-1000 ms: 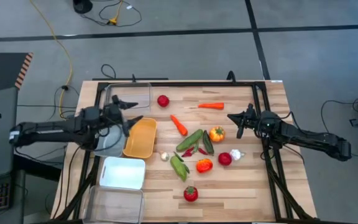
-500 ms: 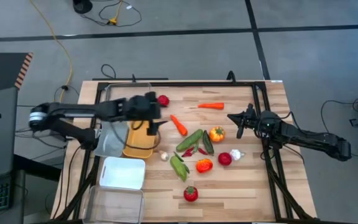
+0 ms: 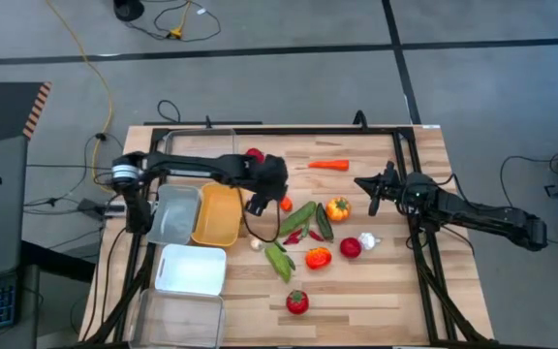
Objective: Sort produce into baskets
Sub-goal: Put the left carrot into the gray bin
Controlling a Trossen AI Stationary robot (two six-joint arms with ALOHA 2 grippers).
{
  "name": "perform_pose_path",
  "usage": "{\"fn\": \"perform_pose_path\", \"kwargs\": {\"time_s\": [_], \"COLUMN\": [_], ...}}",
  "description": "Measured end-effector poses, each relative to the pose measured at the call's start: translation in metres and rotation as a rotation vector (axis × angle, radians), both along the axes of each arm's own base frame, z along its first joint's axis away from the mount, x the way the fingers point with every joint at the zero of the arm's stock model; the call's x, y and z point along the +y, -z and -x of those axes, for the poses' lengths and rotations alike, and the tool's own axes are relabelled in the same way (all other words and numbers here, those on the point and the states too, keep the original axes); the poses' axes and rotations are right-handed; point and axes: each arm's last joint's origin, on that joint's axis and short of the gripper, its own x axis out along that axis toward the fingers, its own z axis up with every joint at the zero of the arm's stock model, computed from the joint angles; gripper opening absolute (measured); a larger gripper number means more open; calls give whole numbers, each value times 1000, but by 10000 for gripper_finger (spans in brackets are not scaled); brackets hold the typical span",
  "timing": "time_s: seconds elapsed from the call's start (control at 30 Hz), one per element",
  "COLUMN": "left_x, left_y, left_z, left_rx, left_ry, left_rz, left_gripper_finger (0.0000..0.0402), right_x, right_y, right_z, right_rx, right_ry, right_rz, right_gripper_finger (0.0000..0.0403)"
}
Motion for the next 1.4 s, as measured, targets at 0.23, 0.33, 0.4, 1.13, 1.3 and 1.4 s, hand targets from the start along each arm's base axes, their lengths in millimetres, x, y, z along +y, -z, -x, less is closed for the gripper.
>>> {"fn": "perform_pose_path", "kwargs": {"time_s": [0.23, 0.33, 0.4, 1.13, 1.3, 1.4], "left_x": [5, 5, 4, 9, 10, 10], "left_y": [21, 24, 24, 73, 72, 70], "left_z": [-16, -15, -16, -34, -34, -35], "left_rx": [59, 64, 50, 74, 69, 58], "left_ry": [46, 56, 67, 99, 84, 77], "left_rz": [-8, 0, 28, 77, 81, 81], "left_gripper_finger": [225, 217, 215, 214, 196, 171], "right_x": [0, 0, 0, 0, 0, 0], "right_y": [0, 0, 0, 0, 0, 0], "right_z": [0, 0, 0, 0, 0, 0], "right_rx": [-1, -3, -3, -2, -2, -4], "right_ry": [0, 0, 0, -2, -2, -3], "right_rz": [0, 1, 1, -2, 0, 2], "right_gripper_finger": [43, 43, 43, 43, 43, 43]}}
